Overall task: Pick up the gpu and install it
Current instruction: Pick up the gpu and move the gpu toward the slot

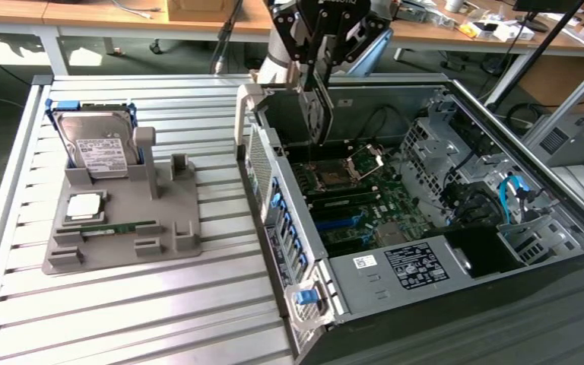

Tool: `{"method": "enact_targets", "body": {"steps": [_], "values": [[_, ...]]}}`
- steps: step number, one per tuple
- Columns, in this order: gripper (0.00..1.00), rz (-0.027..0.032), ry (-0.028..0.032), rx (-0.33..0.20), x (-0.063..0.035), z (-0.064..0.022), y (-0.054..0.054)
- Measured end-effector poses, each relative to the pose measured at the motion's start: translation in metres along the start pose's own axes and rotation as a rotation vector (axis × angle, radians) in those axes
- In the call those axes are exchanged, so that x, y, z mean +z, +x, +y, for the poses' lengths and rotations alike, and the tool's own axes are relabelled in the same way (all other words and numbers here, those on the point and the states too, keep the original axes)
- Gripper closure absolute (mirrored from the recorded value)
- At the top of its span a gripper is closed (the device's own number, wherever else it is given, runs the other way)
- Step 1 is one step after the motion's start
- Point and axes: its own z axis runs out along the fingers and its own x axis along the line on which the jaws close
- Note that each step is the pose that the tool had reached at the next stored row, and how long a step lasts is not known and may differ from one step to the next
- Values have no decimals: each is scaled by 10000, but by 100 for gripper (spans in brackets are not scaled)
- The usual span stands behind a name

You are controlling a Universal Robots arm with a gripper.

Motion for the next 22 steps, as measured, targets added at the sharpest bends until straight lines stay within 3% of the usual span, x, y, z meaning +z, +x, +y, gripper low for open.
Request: {"method": "enact_targets", "body": {"steps": [22], "values": [[73,0,0,-1,6,10,-129]]}}
